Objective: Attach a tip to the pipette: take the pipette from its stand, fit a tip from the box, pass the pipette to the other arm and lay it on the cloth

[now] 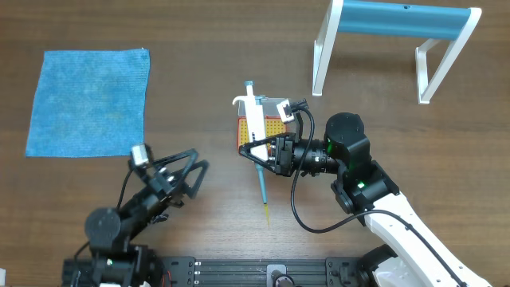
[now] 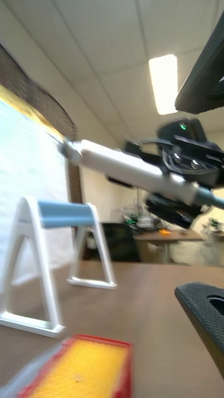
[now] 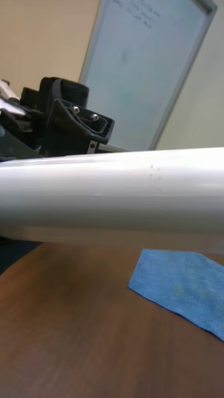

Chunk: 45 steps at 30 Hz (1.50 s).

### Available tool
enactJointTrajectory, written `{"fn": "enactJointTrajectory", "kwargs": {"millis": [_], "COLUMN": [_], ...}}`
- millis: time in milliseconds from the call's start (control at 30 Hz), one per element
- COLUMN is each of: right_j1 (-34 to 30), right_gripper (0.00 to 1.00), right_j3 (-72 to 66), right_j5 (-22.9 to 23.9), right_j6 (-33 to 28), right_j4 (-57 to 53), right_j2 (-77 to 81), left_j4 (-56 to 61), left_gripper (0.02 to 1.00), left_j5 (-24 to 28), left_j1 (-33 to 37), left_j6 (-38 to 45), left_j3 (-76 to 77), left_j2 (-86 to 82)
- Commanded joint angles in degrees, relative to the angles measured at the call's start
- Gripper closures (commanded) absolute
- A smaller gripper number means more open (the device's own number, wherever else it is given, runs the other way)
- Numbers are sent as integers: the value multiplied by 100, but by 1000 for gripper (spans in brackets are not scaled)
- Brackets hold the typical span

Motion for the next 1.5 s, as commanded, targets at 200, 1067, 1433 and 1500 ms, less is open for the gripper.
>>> {"fn": "enactJointTrajectory", "kwargs": {"millis": [200, 1067, 1433, 1500], "right_j1": [20, -448, -450, -501], "right_gripper": [917, 921, 169, 169], "right_j3": [111, 111, 111, 111], "right_j5": [-782, -1082, -1381, -1519], "right_j6": [302, 109, 61, -129], "right_j4": [160, 155, 127, 85], "right_j2": [-35, -35, -35, -35], "left_j4": [96, 557, -83, -1019], "left_gripper": [139, 989, 991, 991], "left_j5": [879, 1762, 981, 588], "left_j1": [-1410, -1394, -1392, -1392], "left_j6": [2586, 2813, 3143, 3488], "left_j3": [2953, 3888, 3886, 3886], "left_j2": [4478, 5534, 5534, 5534]}}
